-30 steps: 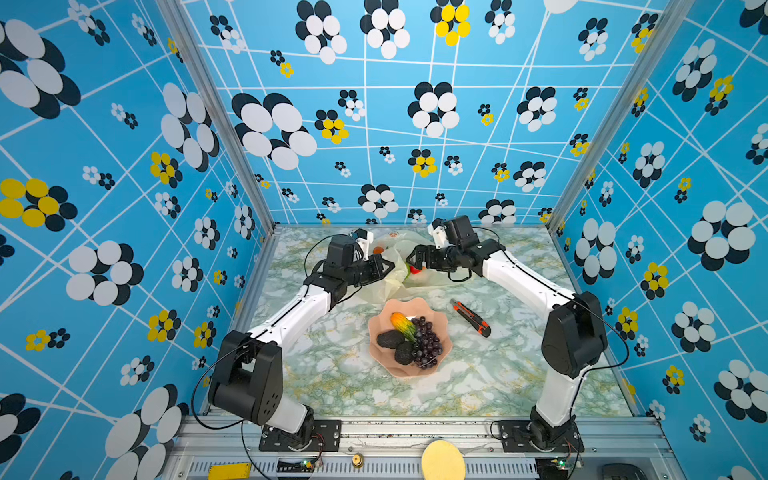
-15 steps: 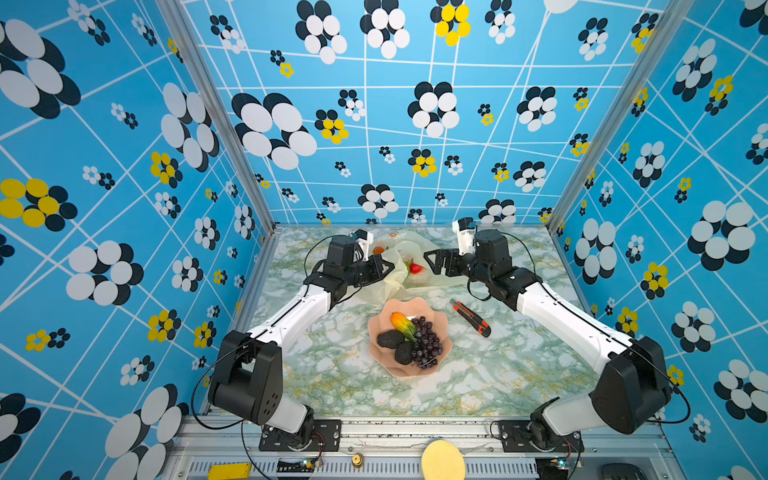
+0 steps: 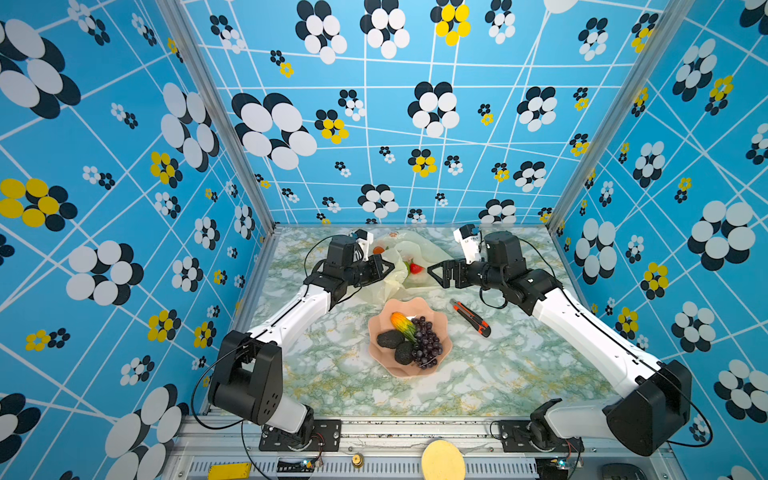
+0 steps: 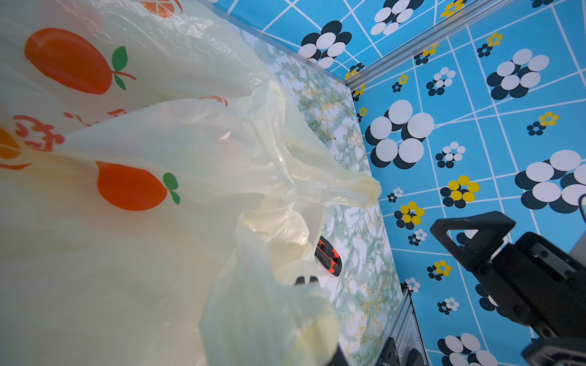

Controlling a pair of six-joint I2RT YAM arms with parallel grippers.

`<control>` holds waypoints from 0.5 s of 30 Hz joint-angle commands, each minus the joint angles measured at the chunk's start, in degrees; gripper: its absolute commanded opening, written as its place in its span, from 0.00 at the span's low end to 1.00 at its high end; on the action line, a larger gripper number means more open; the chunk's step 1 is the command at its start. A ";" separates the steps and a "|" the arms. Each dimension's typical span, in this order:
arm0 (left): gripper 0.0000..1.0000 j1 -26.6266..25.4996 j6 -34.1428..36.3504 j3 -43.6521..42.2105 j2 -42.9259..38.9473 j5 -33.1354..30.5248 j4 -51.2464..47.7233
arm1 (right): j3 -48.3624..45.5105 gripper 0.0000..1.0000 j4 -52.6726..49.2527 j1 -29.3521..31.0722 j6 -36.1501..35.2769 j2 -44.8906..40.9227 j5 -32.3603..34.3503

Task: Place the fruits into the plastic bag
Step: 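Move the right gripper over the bowl above the purple grapes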

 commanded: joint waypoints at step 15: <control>0.00 0.40 1.93 0.11 -1.81 -0.01 -2.55 | 11.47 0.99 -37.00 6.59 -9.56 10.25 -1.28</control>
